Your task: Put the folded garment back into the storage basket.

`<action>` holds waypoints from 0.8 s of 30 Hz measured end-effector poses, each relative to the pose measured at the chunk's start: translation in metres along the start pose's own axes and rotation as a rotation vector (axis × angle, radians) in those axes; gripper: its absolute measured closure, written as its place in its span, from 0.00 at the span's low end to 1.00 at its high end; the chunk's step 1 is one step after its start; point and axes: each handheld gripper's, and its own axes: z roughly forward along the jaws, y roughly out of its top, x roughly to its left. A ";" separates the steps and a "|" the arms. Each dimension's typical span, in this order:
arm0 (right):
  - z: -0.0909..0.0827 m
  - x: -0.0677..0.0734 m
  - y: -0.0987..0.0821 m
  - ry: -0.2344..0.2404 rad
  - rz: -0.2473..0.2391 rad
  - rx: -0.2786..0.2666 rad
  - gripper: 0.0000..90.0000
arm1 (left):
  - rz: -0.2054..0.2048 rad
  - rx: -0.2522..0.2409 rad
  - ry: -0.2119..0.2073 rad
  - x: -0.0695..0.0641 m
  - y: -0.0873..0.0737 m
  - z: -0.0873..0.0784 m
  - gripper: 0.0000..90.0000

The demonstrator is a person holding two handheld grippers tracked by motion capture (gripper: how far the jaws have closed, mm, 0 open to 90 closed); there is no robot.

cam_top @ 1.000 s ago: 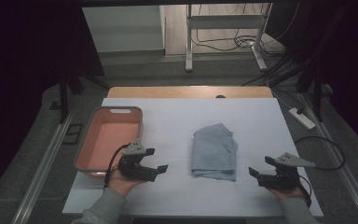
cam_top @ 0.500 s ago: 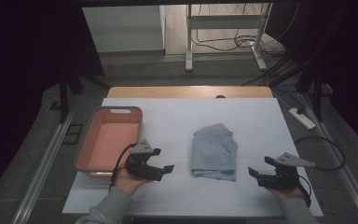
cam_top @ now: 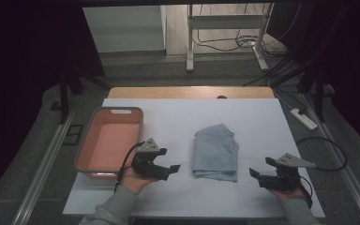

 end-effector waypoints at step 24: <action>0.001 0.000 0.000 0.002 -0.001 0.005 0.20 | -0.001 0.020 -0.008 0.000 0.007 0.017 0.18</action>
